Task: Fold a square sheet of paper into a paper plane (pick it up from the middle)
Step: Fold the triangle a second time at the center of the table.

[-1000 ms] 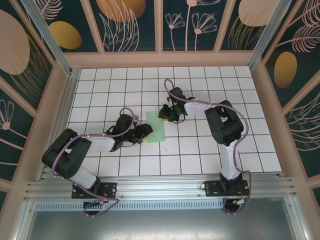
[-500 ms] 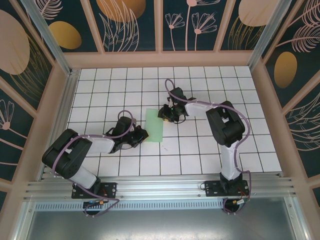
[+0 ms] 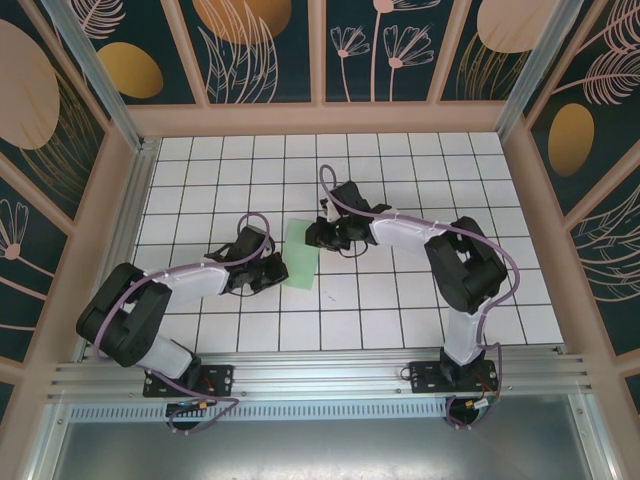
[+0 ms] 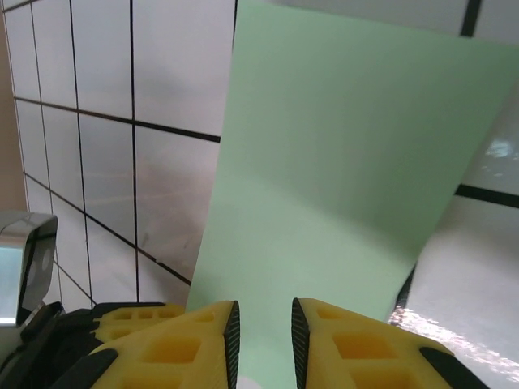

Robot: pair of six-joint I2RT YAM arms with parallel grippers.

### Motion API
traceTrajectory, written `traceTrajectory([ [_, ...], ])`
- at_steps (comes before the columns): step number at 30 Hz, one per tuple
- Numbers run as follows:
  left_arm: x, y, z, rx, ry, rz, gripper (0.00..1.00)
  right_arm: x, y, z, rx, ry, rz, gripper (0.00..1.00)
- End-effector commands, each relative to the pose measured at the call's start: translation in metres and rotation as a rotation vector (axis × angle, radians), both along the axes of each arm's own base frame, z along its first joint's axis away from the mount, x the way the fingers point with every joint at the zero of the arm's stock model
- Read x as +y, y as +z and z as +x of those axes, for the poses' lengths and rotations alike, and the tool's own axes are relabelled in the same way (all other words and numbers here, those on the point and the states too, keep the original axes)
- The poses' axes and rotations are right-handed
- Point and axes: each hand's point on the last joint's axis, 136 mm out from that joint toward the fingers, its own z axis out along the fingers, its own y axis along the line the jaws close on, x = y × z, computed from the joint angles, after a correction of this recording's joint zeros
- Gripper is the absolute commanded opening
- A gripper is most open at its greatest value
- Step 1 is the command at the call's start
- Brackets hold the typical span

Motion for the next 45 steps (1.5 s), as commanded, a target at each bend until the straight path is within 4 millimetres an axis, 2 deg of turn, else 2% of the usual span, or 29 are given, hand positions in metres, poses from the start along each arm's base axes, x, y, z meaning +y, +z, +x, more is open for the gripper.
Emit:
traceTrajectory([
  [1, -0.001, 0.008, 0.001, -0.013, -0.03, 0.028, 0.0, 0.003, -0.016, -0.001, 0.03, 0.013, 0.002, 0.27],
  [6, -0.008, 0.015, 0.007, -0.022, -0.034, 0.005, 0.02, 0.002, -0.037, 0.001, 0.067, 0.004, -0.038, 0.26],
  [11, -0.014, 0.022, 0.011, -0.033, -0.031, -0.037, 0.11, 0.001, -0.053, -0.001, 0.101, -0.006, -0.054, 0.26],
  [13, -0.018, 0.026, 0.012, -0.04, -0.03, -0.062, 0.17, -0.001, -0.059, -0.001, 0.11, -0.01, -0.069, 0.26],
  [18, -0.03, 0.04, 0.017, -0.066, -0.032, -0.148, 0.28, -0.006, -0.068, -0.003, 0.13, -0.019, -0.103, 0.25],
  [22, -0.043, 0.056, 0.023, -0.101, -0.029, -0.248, 0.31, -0.008, -0.072, -0.004, 0.141, -0.025, -0.117, 0.24],
  [25, -0.046, 0.06, 0.025, -0.109, -0.024, -0.273, 0.33, -0.009, -0.076, -0.005, 0.152, -0.028, -0.123, 0.23],
  [36, -0.052, 0.051, 0.027, -0.104, -0.023, -0.319, 0.4, -0.009, -0.078, -0.009, 0.184, -0.032, -0.092, 0.2],
  [42, -0.058, 0.049, 0.028, -0.115, -0.036, -0.356, 0.5, -0.013, -0.079, -0.009, 0.202, -0.041, -0.08, 0.2],
  [45, -0.058, 0.046, 0.03, -0.118, -0.031, -0.361, 0.5, -0.016, -0.081, -0.01, 0.21, -0.046, -0.083, 0.2],
])
